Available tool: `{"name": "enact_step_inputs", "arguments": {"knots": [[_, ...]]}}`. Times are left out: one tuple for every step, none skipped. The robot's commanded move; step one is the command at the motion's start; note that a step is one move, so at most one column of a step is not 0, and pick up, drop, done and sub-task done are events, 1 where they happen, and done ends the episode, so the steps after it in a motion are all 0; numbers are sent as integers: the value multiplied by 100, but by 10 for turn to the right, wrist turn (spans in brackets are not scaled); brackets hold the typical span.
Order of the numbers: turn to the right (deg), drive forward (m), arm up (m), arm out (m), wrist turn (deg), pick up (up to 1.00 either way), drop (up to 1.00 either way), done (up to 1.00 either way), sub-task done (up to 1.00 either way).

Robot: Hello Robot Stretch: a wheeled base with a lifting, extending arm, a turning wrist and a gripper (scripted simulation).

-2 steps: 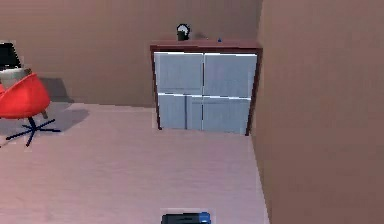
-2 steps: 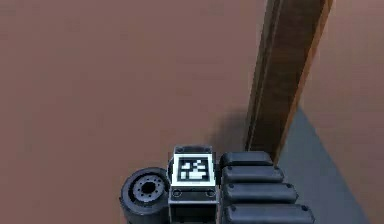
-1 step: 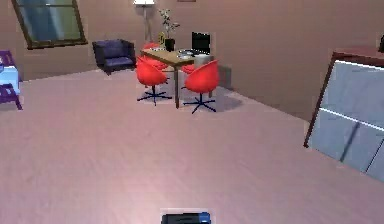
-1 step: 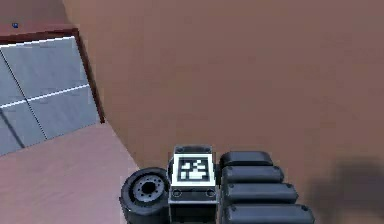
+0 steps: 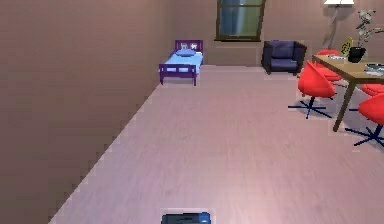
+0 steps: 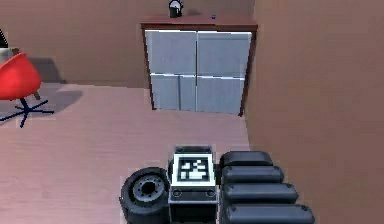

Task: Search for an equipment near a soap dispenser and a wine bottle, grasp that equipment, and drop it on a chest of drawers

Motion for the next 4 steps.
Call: {"name": "enact_step_inputs", "arguments": {"knots": [[0, 10, 0, 0, 0, 0, 0, 0, 0], [450, 0, 0, 0, 0, 0, 0, 0, 0], [420, 0, 0, 0, 0, 0, 0, 0, 0], [0, 50, 0, 0, 0, 0, 0, 0, 0]]}}
